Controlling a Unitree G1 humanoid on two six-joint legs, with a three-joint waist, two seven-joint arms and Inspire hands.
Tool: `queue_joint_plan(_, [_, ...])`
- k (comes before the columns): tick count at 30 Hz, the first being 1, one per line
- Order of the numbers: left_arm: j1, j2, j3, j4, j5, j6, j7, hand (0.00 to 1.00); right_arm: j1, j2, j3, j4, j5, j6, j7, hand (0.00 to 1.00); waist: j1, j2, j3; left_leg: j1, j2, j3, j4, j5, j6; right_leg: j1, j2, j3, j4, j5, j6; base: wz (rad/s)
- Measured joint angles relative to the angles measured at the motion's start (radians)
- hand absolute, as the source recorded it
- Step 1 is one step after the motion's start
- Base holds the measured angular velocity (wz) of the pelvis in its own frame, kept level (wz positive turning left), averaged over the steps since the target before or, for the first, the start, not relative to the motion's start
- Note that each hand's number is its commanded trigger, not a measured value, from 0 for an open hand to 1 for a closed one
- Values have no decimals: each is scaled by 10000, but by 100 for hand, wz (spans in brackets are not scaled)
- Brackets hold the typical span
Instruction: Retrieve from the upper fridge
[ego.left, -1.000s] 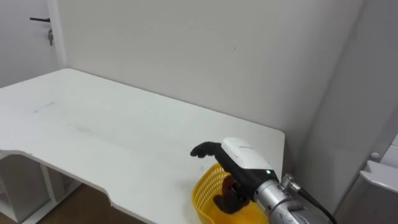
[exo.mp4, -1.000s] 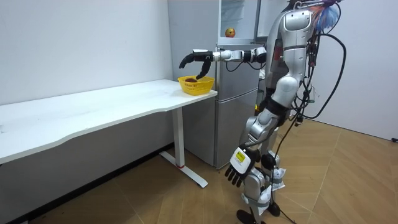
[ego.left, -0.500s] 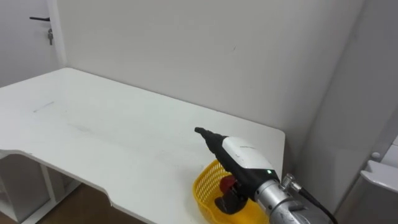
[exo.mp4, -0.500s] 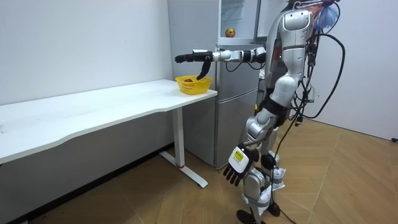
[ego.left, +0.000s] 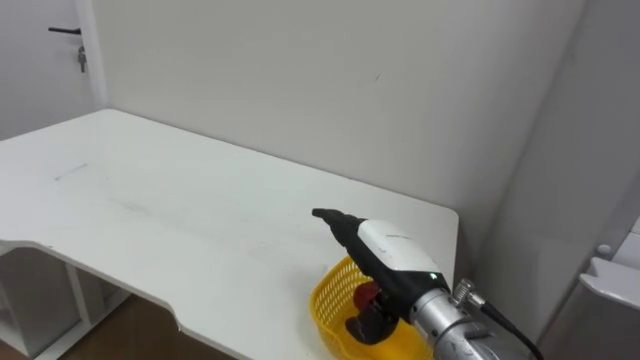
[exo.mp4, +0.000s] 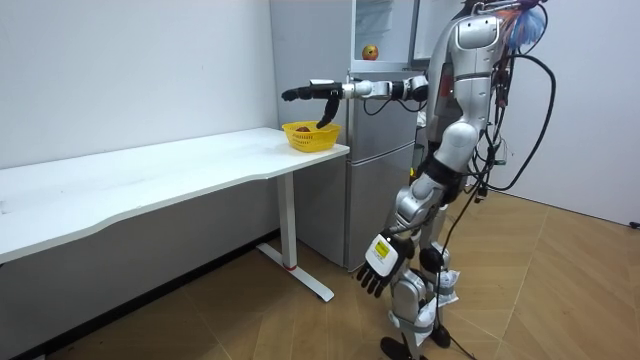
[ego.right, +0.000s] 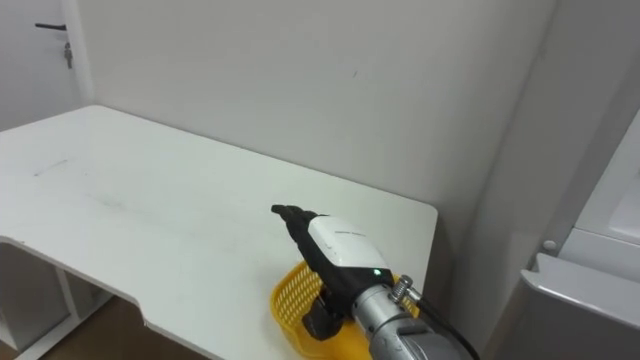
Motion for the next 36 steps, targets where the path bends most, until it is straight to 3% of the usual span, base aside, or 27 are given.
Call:
queue_joint_plan(3, [0, 0, 1, 0, 0, 4, 6, 0, 0, 0, -1, -1, -16, 0, -14, 0, -1, -58, -40, 0, 0, 0, 0, 0, 0, 0, 1, 1, 0, 0, 0, 0])
queue_joint_plan(11, [60, 5, 217, 23, 0, 2, 4, 0, 0, -19, -157, -388, 107, -8, -159, 0, -83, -52, -36, 29, -4, -39, 4, 0, 0, 48, 0, -10, -7, 0, 0, 0])
queue_joint_plan(16, [108, -38, 374, 190, 0, 1, 128, 0, 19, -57, -338, -1251, 992, -139, -330, 0, -284, 12, -9, 117, 1, 15, -21, 1, -1, 86, 3, 109, -16, 1, 0, -3])
queue_joint_plan(20, [208, -94, 383, 195, -8, -15, 157, 0, 44, -32, -363, -1828, 1108, -273, -329, 0, -650, 182, -25, 171, 0, 70, -21, 2, 0, 126, 4, 256, -13, 3, 1, -4])
queue_joint_plan(23, [318, -105, 358, 214, -9, -15, 153, 0, 527, -38, -526, -2782, 1288, -374, -328, 0, -836, 399, -53, 270, 21, 233, -90, 3, 6, 157, 3, 354, -6, 3, 1, -13])
queue_joint_plan(25, [340, -111, 359, 302, -12, -25, 160, 0, 807, -25, -556, -3329, 1622, -514, -329, 0, -1051, 512, -126, 296, 36, 353, -147, 17, 18, 119, 3, 432, 14, 3, 1, -9])
queue_joint_plan(27, [341, -121, 359, 311, -13, -41, 167, 0, 862, -24, -581, -3558, 1889, -547, -330, 0, -1181, 581, -118, 301, 61, 479, -151, 18, 18, 63, 17, 576, 30, 3, 1, -18])
queue_joint_plan(36, [351, -298, 357, 326, -13, -100, 570, 0, 2251, 90, -1371, -5317, 3078, -556, -371, 0, -1639, 536, -150, 303, 99, 775, -157, 4, 42, -107, 42, 945, 162, 18, 8, -11])
